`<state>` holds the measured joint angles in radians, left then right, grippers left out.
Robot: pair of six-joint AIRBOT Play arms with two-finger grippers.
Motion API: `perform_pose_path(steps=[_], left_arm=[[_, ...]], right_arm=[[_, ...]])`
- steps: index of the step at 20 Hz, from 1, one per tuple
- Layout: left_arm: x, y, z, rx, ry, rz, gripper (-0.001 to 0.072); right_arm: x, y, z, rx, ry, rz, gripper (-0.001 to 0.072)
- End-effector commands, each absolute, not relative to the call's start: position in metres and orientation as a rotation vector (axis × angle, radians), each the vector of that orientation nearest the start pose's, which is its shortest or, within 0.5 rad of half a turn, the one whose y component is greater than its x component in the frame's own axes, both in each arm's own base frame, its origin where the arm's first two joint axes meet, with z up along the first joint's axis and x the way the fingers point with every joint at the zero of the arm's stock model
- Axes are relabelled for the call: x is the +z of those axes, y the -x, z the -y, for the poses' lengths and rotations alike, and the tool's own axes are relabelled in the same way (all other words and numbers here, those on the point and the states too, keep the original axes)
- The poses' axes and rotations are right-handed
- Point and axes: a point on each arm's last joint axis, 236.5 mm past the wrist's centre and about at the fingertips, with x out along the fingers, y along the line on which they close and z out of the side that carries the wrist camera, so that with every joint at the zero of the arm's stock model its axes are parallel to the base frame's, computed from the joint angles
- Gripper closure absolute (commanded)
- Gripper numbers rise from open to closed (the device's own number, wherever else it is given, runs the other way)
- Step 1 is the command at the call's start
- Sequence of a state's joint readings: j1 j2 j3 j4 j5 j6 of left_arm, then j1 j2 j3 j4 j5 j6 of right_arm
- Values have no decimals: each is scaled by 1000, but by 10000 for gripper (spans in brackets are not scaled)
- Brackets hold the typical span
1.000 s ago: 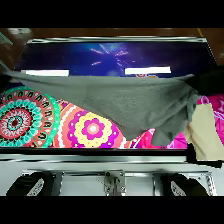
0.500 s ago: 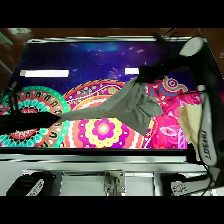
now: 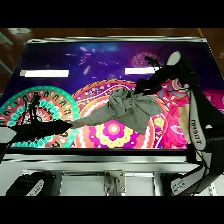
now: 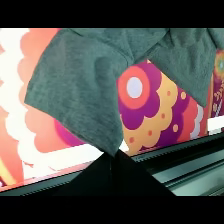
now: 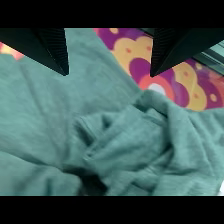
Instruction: Fold the shirts.
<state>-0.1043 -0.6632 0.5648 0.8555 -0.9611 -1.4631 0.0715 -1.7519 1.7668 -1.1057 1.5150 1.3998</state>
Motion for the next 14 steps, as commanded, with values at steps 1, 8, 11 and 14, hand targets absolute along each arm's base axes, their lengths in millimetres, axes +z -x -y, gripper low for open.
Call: perform_pose_path(steps=[1,8,11,14], left_arm=[[47,-266,154,-447,545,-994,674],[48,-266,154,-456,528,-987,674],[48,-266,154,-456,529,-986,674],[48,-266,154,-456,529,-986,674]], right_arm=[[29,-402,-42,352,-230,-1547,97],[-83,-253,-55,178,-693,-1683,73],[-105,-253,-77,142,-785,-1631,73],[-112,-274,-103,141,-780,-1550,73]])
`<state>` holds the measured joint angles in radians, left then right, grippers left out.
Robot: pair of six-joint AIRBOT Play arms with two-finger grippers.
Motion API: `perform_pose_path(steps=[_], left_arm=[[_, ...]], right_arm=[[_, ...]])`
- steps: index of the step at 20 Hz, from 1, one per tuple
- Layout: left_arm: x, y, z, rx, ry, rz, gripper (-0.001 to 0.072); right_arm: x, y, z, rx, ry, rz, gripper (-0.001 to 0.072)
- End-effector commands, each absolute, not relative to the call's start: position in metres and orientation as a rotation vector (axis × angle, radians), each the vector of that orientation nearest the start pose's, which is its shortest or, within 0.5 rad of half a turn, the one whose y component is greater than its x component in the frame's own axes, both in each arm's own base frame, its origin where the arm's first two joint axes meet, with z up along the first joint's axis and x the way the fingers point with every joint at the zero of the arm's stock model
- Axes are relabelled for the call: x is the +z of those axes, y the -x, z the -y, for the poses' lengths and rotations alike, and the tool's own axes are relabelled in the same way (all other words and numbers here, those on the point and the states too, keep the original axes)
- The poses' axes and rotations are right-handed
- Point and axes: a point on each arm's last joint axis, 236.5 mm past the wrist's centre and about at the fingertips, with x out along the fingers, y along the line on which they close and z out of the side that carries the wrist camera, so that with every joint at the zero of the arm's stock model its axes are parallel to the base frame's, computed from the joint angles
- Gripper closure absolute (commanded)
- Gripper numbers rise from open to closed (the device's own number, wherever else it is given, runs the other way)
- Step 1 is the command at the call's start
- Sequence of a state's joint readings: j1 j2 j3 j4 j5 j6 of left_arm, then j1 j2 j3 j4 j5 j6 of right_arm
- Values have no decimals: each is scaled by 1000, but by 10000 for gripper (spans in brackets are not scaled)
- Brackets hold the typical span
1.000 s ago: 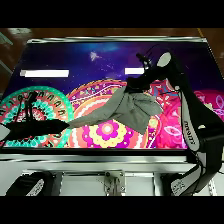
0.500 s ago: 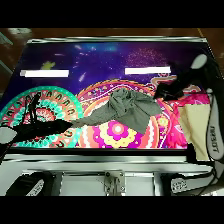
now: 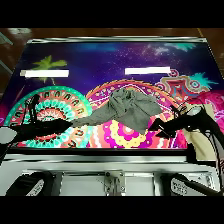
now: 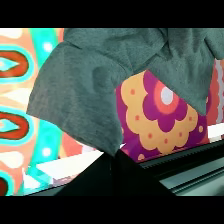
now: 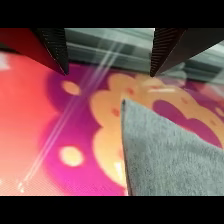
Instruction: Fold the shirts.
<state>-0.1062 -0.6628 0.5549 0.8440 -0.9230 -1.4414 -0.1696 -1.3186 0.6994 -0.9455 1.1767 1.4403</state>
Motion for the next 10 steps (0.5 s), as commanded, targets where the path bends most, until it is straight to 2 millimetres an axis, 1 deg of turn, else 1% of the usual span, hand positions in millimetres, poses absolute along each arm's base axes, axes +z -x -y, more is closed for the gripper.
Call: perform_pose_path(steps=[1,4,7,8,10], left_arm=[[48,-266,154,-456,528,-986,674],[50,-267,154,-465,514,-978,674],[52,-270,153,-459,514,-963,674],[53,-273,152,-454,516,-952,674],[55,-278,150,-443,519,-928,674]], right_arm=[[-112,-279,-111,140,-778,-1528,73],[-116,-292,-124,119,-793,-1483,74],[-111,-310,-135,110,-857,-1408,76],[-111,-311,-140,112,-860,-1405,76],[-119,-304,-152,123,-859,-1446,76]])
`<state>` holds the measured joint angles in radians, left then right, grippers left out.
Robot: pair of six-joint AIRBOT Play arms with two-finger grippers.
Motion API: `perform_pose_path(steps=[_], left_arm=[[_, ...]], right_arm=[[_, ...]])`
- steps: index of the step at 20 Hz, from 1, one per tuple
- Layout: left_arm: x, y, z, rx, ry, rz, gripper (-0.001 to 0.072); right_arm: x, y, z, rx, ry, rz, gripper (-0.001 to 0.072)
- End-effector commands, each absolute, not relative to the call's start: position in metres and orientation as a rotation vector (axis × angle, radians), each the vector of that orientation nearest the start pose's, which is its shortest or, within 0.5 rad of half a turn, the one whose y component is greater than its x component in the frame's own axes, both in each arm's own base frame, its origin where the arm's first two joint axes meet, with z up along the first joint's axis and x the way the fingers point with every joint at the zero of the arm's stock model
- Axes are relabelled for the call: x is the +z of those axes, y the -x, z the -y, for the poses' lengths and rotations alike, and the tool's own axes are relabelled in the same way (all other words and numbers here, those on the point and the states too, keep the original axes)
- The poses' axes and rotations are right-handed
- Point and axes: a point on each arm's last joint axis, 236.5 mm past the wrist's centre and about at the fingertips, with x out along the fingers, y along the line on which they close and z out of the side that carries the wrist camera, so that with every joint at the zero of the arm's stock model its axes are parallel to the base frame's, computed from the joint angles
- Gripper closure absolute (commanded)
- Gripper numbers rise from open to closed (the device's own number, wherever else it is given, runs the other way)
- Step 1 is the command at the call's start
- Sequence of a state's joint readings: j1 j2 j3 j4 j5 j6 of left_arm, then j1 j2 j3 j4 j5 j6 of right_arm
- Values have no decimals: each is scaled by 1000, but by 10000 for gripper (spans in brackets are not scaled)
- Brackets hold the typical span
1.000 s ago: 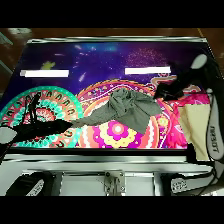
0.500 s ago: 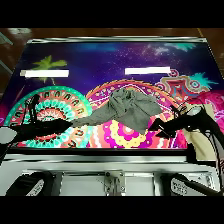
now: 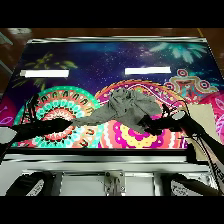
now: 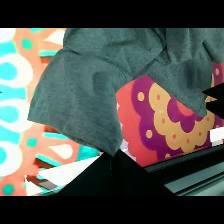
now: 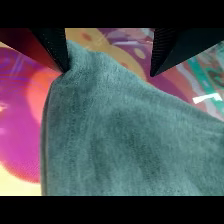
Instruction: Fold the shirts.
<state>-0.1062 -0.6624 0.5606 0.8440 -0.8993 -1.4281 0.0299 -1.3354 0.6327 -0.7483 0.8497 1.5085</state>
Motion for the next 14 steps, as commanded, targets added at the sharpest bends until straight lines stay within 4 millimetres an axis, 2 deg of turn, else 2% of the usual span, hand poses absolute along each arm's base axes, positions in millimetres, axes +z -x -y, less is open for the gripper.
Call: perform_pose_path(steps=[1,2,3,4,6,8,9,11,13,14], left_arm=[[56,-279,150,-442,519,-925,674],[57,-279,150,-443,519,-923,674],[58,-279,150,-444,517,-920,674],[61,-281,150,-447,508,-909,674],[74,-288,146,-457,473,-864,674],[103,-305,133,-432,471,-785,674],[127,-315,124,-420,460,-723,674],[201,-332,103,-402,401,-542,674],[307,-333,85,-392,301,-301,674],[368,-322,78,-383,240,-163,674]], right_arm=[[-123,-300,-159,128,-872,-1471,77],[-125,-298,-164,132,-890,-1483,97],[-123,-299,-168,145,-912,-1483,328],[-117,-300,-172,170,-929,-1484,637],[-91,-304,-180,313,-879,-1478,649],[-43,-316,-183,495,-769,-1406,649],[-9,-326,-182,575,-701,-1334,649],[77,-344,-172,689,-544,-1128,650],[186,-351,-153,716,-344,-854,650],[248,-349,-139,674,-246,-695,650]])
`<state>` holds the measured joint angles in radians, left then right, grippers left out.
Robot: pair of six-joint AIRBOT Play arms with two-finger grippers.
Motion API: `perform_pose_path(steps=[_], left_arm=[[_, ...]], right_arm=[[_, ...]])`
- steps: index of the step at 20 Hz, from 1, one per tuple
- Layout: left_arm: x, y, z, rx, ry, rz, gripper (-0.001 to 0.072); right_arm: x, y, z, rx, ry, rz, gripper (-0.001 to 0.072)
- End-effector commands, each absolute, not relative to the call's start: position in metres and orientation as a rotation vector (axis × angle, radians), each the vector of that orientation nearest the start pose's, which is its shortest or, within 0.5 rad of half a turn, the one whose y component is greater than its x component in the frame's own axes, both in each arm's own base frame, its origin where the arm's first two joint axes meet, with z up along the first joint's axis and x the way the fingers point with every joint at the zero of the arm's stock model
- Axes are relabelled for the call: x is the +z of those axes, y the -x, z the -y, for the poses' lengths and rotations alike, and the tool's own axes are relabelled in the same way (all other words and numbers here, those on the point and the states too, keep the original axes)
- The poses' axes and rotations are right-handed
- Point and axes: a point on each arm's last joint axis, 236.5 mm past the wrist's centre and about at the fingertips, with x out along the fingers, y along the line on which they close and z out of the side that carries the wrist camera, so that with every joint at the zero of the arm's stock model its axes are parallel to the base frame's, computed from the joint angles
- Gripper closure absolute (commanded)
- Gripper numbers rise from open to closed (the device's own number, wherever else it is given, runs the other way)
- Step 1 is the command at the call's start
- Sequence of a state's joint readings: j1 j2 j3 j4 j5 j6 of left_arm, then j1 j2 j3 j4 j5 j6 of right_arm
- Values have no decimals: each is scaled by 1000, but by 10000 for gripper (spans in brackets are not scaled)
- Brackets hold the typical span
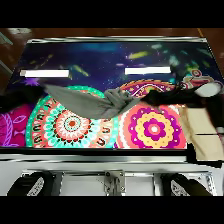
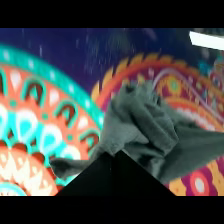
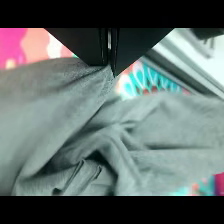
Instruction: Fold the shirts.
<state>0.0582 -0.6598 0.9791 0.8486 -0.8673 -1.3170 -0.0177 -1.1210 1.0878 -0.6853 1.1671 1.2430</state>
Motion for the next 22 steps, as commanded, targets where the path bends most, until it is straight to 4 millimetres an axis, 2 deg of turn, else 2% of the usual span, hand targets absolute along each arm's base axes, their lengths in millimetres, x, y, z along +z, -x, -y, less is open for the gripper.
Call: perform_pose_path(steps=[1,2,3,4,5,6,7,9,12,15,18,20,22], left_arm=[[425,-304,73,-368,192,-27,674],[483,-278,69,-351,153,119,674],[533,-248,67,-334,118,255,674],[569,-220,66,-316,84,358,674],[594,-197,67,-304,56,432,674],[610,-176,70,-301,31,483,674],[620,-162,74,-308,25,512,674],[623,-150,78,-323,43,520,674],[614,-143,81,-318,13,487,674],[600,-143,70,-239,-60,432,674],[559,-171,53,-170,-74,250,674],[532,-199,39,-132,-75,156,674],[504,-233,31,-128,-52,68,674]], right_arm=[[306,-343,-124,608,-168,-547,650],[360,-331,-108,529,-109,-412,651],[414,-314,-90,437,-69,-276,651],[456,-294,-76,359,-39,-173,651],[482,-276,-65,302,-21,-109,650],[501,-260,-58,261,-13,-69,651],[509,-248,-55,244,-17,-59,651],[504,-235,-59,252,-43,-100,650],[480,-224,-62,263,-39,-207,650],[472,-218,-55,230,-57,-244,650],[448,-230,-49,202,-103,-354,651],[419,-254,-49,211,-116,-478,650],[388,-291,-48,218,-145,-593,650]])
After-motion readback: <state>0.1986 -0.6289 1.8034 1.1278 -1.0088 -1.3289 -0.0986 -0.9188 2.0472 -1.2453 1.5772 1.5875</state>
